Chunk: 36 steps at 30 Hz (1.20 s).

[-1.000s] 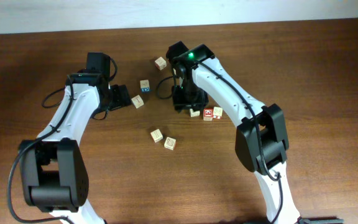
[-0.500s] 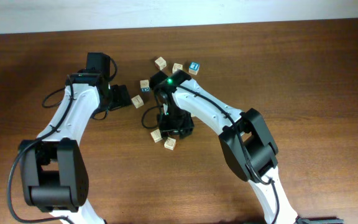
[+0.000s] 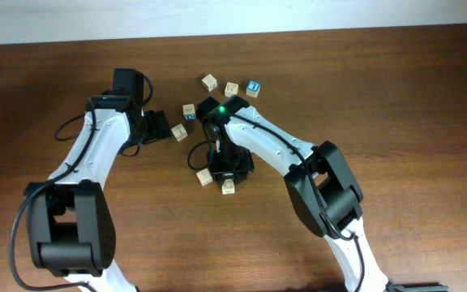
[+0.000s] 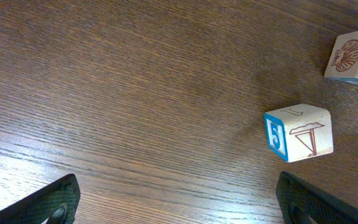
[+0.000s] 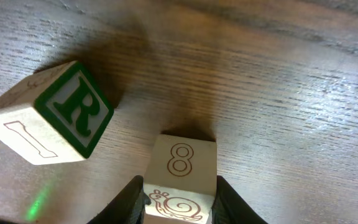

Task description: Rotate 5 blocks

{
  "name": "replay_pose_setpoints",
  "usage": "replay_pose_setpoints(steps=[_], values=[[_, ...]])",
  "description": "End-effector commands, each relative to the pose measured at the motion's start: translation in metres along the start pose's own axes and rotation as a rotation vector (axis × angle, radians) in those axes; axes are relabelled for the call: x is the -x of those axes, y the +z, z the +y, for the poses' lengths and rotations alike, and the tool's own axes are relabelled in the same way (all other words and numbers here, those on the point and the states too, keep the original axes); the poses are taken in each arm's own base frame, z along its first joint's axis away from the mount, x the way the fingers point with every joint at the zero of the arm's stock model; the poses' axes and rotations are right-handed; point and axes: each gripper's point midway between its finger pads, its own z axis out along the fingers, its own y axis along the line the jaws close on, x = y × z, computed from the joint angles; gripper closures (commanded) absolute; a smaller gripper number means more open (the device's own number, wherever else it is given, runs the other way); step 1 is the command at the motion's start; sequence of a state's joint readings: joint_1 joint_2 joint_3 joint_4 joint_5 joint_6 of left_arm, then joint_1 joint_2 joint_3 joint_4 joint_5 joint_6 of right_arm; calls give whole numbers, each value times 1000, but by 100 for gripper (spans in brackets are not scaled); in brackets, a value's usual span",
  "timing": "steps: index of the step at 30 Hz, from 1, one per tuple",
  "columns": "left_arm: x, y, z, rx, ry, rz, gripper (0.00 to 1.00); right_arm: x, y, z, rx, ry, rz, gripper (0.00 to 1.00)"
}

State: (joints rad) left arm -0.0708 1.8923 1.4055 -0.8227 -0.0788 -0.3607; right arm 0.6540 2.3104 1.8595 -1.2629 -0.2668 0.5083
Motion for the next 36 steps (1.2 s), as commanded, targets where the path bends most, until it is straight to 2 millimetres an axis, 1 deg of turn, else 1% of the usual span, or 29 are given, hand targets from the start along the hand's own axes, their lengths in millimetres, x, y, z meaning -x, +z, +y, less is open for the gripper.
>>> replay_pose_setpoints(steps=[1, 5, 7, 10, 12, 16, 18, 22, 25, 30, 36], values=[[6, -2, -2, -7, -15, -11, 1, 26, -3, -24, -91, 21, -106, 70], [6, -2, -2, -7, -15, -11, 1, 54, -10, -42, -136, 23, -211, 70], [6, -2, -2, -7, -15, -11, 1, 65, -13, -44, -140, -4, -250, 70], [6, -2, -2, -7, -15, -11, 1, 75, -17, -48, -167, -17, -296, 70], [6, -2, -2, -8, -15, -11, 1, 78, -18, -49, -179, -17, -311, 70], [6, -2, -2, -7, -15, -11, 1, 84, -21, -45, -167, -26, -337, 70], [6, -2, -2, -7, -15, -11, 1, 91, -31, -41, -161, -49, -367, 70], [6, -2, -2, -7, -15, -11, 1, 102, -48, -39, -182, -46, -429, 70], [6, -2, -2, -7, -15, -11, 1, 107, -56, -38, -187, -44, -458, 69], [6, -2, -2, -7, -15, -11, 1, 109, -57, -38, -192, -43, -470, 69], [6, -2, -2, -7, -15, -11, 1, 106, -55, -39, -195, -38, -459, 69]])
